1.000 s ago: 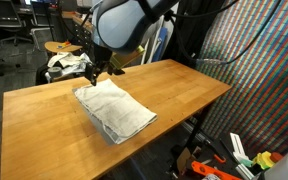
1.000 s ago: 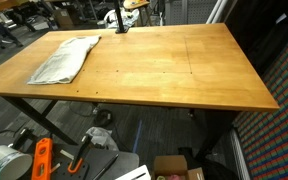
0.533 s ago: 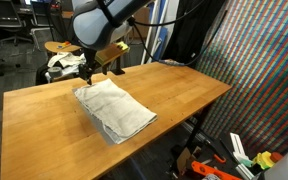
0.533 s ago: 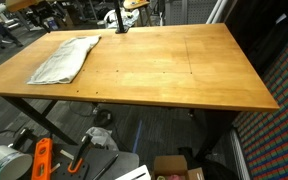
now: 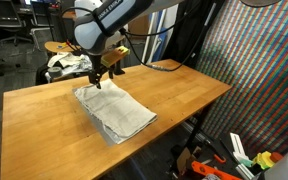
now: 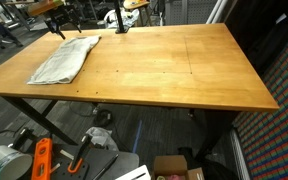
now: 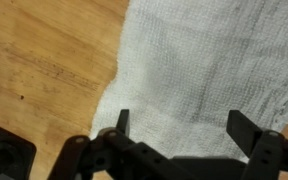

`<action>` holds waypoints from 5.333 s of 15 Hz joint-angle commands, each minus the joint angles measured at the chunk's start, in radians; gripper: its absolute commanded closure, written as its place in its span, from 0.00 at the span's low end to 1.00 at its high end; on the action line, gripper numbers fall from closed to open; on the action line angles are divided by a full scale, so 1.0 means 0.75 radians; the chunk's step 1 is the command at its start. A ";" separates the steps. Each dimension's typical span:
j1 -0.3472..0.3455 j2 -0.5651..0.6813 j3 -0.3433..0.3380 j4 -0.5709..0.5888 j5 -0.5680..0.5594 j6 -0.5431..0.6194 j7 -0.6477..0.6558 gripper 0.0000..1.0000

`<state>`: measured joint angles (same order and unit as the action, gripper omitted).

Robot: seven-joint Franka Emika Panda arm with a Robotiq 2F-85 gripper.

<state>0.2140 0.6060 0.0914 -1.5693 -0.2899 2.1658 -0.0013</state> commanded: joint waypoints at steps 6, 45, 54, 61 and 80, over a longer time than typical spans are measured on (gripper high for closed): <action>-0.055 0.105 -0.002 0.096 0.043 -0.015 -0.175 0.00; -0.105 0.438 -0.065 0.458 0.259 0.236 -0.084 0.00; -0.102 0.472 -0.130 0.515 0.242 0.263 0.002 0.00; -0.155 0.221 -0.131 0.279 0.251 0.114 -0.055 0.00; -0.235 -0.681 0.062 -1.028 0.360 0.574 -0.347 0.00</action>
<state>0.0179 0.2337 0.1268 -2.1449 -0.0514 2.4820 -0.2889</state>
